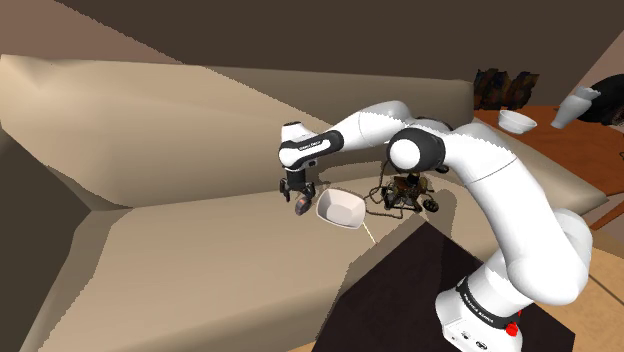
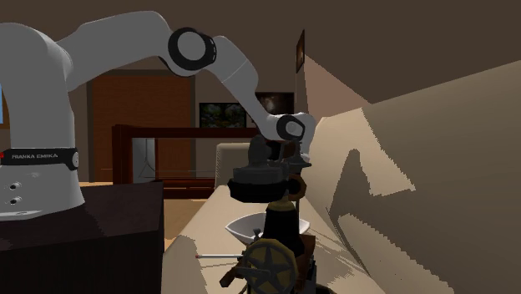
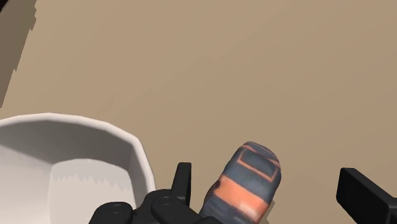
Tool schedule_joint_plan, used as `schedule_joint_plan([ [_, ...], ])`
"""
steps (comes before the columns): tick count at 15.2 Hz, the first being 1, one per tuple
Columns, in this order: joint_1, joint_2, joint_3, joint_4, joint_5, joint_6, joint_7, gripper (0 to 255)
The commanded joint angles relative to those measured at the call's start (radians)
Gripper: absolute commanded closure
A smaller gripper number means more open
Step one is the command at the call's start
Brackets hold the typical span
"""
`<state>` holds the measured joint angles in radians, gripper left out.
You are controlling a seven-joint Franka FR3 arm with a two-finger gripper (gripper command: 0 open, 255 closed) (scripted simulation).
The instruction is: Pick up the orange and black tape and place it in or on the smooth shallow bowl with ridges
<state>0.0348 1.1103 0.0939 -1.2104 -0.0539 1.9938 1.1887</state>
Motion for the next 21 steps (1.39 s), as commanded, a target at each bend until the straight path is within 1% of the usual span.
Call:
schedule_joint_plan([
  [1,0.000,0.000,0.000,0.000,0.000,0.000,0.000,0],
  [2,0.000,0.000,0.000,0.000,0.000,0.000,0.000,255],
  [11,0.000,0.000,0.000,0.000,0.000,0.000,0.000,255],
  [21,-0.005,-0.113,0.005,-0.063,0.004,-0.050,0.002,255],
])
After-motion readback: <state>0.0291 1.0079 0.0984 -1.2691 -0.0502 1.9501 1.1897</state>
